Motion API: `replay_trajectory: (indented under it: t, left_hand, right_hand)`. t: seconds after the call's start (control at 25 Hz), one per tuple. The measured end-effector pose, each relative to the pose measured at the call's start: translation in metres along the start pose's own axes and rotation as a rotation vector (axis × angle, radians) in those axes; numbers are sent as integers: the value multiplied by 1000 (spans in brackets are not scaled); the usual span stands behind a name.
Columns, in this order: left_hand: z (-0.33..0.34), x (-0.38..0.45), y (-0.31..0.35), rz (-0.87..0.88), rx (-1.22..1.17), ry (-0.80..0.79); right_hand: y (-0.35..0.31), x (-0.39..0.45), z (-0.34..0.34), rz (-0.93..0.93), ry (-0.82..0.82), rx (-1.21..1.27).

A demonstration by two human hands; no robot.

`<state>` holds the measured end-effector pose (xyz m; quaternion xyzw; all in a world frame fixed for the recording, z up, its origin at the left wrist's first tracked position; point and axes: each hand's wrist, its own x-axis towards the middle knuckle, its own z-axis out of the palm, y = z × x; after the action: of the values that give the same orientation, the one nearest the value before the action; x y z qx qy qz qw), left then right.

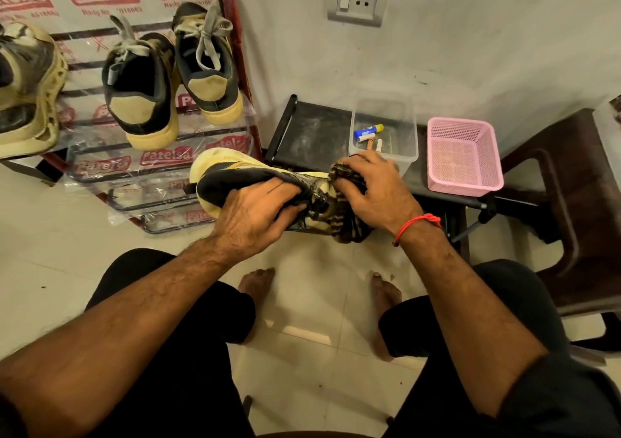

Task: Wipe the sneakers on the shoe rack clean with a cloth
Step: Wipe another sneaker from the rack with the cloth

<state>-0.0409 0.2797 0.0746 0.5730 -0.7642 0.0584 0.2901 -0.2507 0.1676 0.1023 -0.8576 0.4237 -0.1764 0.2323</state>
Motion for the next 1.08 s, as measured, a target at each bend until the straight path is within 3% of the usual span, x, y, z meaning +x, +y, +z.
replay_trajectory:
  t: [0.12, 0.32, 0.52, 0.72, 0.8, 0.96, 1.08]
  left_hand:
    - [0, -2, -1, -1, 24, -14]
    - [-2, 1, -1, -9, 26, -3]
    - [-1, -1, 0, -7, 30, -17]
    - [-2, -1, -2, -26, 59, -41]
    - [-3, -1, 0, -111, 16, -31]
    - [5, 2, -1, -454, -166, -11]
    - [5, 9, -6, -707, -410, 48]
  right_hand:
    - [-9, -5, 1, -24, -131, 77]
    - [10, -2, -20, 108, -102, -2]
    - [-14, -9, -15, -72, -139, 240]
    - [-5, -5, -16, -81, -99, 55]
    - [-15, -8, -14, -143, -96, 104]
    - [-8, -11, -24, -26, -114, 195]
    - [0, -11, -15, -9, 60, 232]
